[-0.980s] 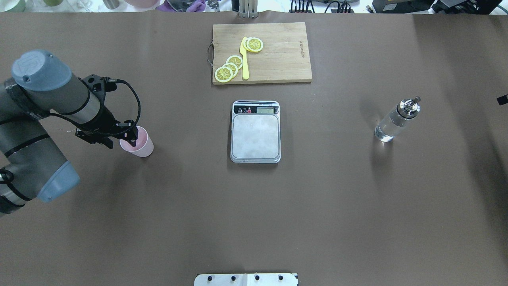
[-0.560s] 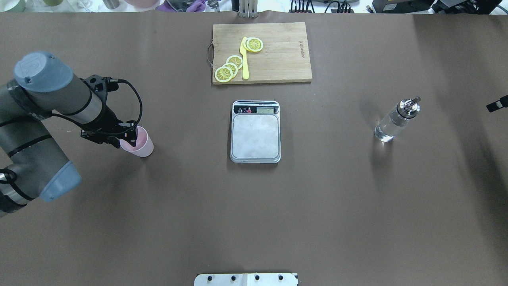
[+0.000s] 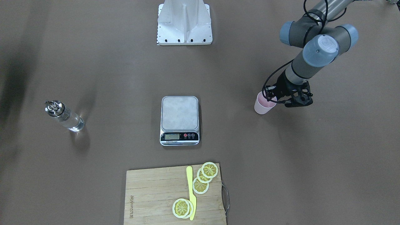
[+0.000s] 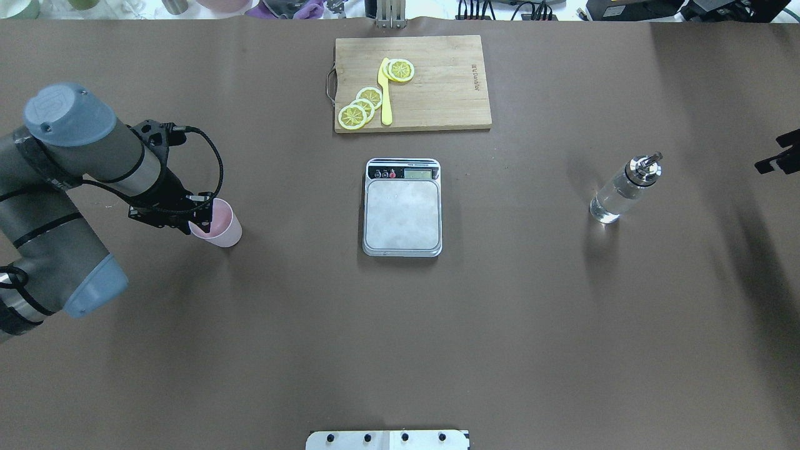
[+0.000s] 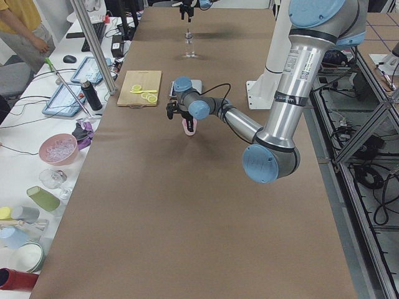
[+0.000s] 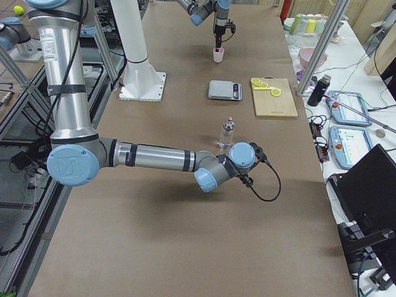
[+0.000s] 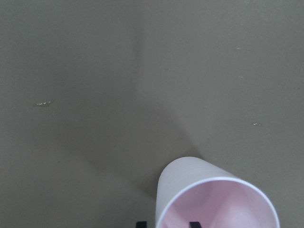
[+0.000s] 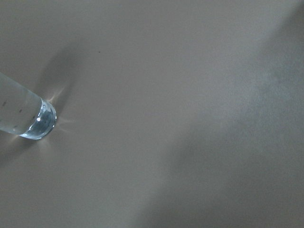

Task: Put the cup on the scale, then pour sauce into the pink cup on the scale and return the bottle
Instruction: 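Lift the pink cup with the left gripper while the right reaches for the bottle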

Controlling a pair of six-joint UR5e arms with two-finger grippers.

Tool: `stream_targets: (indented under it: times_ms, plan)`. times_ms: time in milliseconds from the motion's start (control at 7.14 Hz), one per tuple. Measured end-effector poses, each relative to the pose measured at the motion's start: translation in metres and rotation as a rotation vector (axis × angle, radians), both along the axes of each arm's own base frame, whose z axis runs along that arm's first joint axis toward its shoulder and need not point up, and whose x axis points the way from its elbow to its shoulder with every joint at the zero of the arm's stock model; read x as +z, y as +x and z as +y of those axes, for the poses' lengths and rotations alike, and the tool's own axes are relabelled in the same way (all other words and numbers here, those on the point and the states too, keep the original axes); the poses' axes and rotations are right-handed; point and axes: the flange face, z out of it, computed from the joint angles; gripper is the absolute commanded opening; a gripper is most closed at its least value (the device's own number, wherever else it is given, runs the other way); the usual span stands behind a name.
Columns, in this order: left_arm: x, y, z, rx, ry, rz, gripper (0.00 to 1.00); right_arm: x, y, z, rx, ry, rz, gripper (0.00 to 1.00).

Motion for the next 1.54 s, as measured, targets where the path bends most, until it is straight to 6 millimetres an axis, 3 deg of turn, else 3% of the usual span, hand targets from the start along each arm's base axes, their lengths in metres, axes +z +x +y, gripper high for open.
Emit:
stream_targets:
  times_ms: [280, 700, 980, 1540]
  plan:
    - [0.001, 0.001, -0.001, -0.001, -0.003, -0.002, 0.05, -0.013, -0.013, 0.003, -0.001, 0.147, 0.001, 1.0]
    - [-0.005, 0.0, 0.0, -0.001, 0.001, 0.003, 0.01, -0.031, -0.031, 0.009, -0.018, 0.294, -0.033, 1.0]
    - [-0.029, -0.001, -0.001, -0.002, -0.004, -0.003, 0.01, -0.045, -0.055, 0.016, -0.032, 0.342, -0.079, 1.0]
    - [-0.103, 0.009, -0.011, 0.005, -0.042, -0.048, 0.0, -0.06, -0.101, 0.034, -0.05, 0.326, -0.167, 1.0]
